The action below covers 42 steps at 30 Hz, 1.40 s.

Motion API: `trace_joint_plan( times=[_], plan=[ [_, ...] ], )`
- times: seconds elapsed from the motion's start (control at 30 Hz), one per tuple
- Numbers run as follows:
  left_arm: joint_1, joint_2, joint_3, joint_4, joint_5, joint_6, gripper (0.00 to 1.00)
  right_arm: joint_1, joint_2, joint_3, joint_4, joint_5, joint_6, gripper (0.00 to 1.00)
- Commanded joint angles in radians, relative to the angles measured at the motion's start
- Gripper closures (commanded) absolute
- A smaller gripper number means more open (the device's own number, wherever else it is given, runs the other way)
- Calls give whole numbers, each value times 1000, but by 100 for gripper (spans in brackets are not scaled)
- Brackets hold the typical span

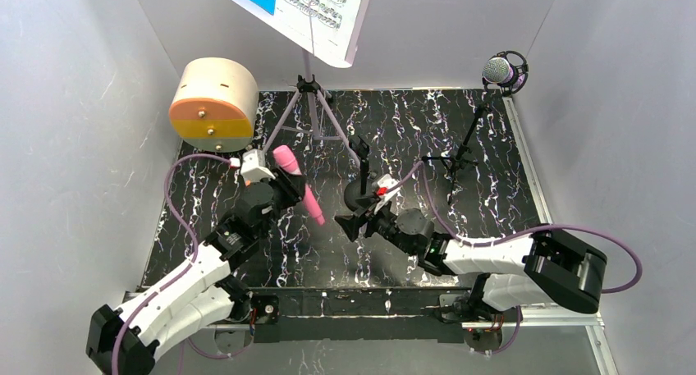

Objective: Pack up the instrument practice props
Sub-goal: Place the microphone at the center of the board.

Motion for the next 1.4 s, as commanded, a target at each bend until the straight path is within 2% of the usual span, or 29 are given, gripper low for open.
trace_joint_plan(
  times=[0.0,0.2,0.43,0.53,0.9,1.13,1.37],
  plan=[
    [119,-18,46,-66,-104,-43,100,1,-55,-43,75,87,-90,13],
    [359,32,50,-104,14,-97,100,1,-130,-107,82,189,-151,11],
    [707,110,13,-42,197,-222,100,-3,-239,-201,126,270,-202,6],
    [829,158,-10,11,222,-282,100,-6,-277,-219,131,281,-208,4],
    [994,284,-73,183,23,-450,100,-11,-320,-241,129,286,-225,3],
    [1087,406,-87,304,42,-524,100,-13,-330,-247,130,281,-231,2],
    [1112,539,-26,303,94,-467,100,-14,-331,-253,141,271,-234,2]
  ],
)
